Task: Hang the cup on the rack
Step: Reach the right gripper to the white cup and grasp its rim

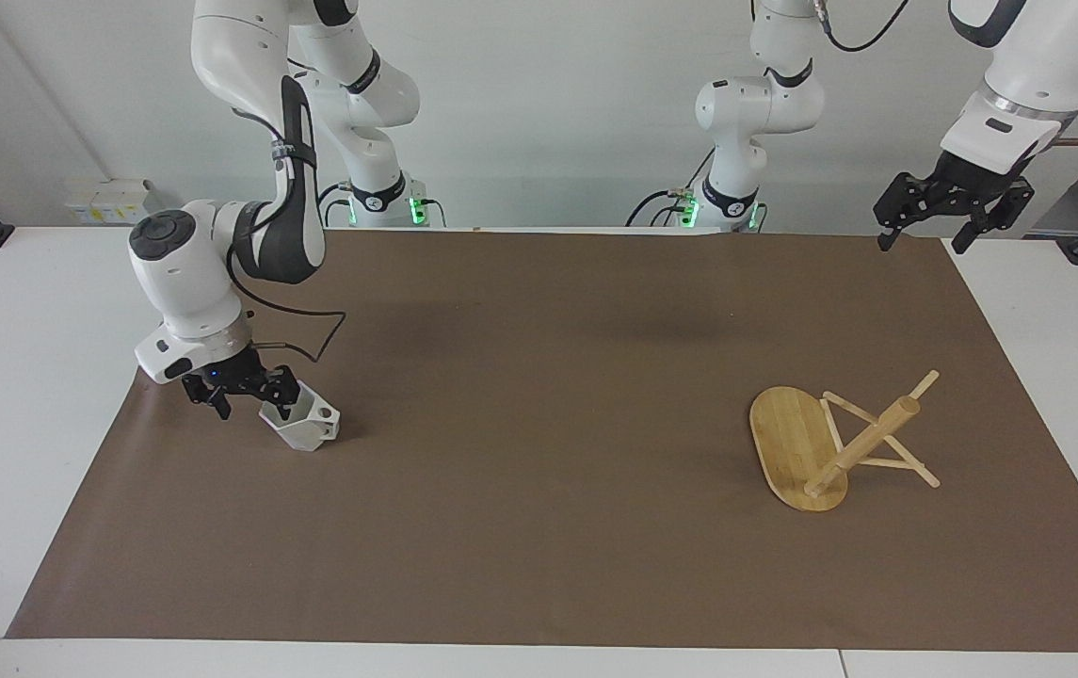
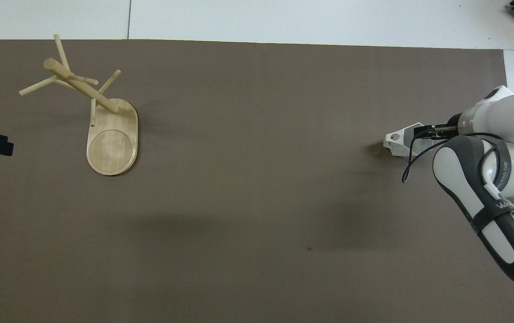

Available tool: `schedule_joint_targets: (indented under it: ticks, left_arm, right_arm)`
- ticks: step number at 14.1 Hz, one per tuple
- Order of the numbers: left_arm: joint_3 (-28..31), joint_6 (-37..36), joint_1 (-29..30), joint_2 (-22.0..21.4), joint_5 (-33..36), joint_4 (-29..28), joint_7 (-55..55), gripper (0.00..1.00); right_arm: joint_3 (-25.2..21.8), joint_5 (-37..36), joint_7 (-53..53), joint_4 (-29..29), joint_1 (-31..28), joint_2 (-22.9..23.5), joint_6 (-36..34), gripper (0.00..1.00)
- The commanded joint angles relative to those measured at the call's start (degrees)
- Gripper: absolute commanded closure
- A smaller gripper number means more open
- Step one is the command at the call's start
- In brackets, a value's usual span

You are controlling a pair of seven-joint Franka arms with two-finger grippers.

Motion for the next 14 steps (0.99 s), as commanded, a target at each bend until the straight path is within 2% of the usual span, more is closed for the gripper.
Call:
schedule_joint_targets:
  ticks: [1,7,10,11,14]
  left_arm:
    - [0.14,-0.07,0.11,-1.2,-0.47,-1.26,-0.57,0.0]
    - [0.14,-0.07,0.11,-1.2,-0.47,-1.26,-0.48,0.0]
    - [0.14,-0.07,0.11,-1.2,-0.47,-1.26,-0.57,0.0]
    - [0.14,-0.07,0.11,-1.2,-0.47,-1.26,-0.57,0.0]
    - [0.14,-0.07,0.11,-1.2,-0.47,-1.26,-0.57,0.0]
  right_arm:
    - [0.31,-0.02,1.36,-1.15,-0.43,-0.48,1.08,0.19]
    - [0.31,-0.02,1.72,-1.15,-0.34,-0.48,0.81,0.6]
    - [0.49,-0.02,1.98,-0.97,0.53,-0.39,0.9,0.97]
    - [0.49,-0.02,2.77,-0.88,0.62,-0.39,0.9,1.0]
    - [0.58,-0.02,6.9,-0.53,0.97,-0.39,0.46,1.0]
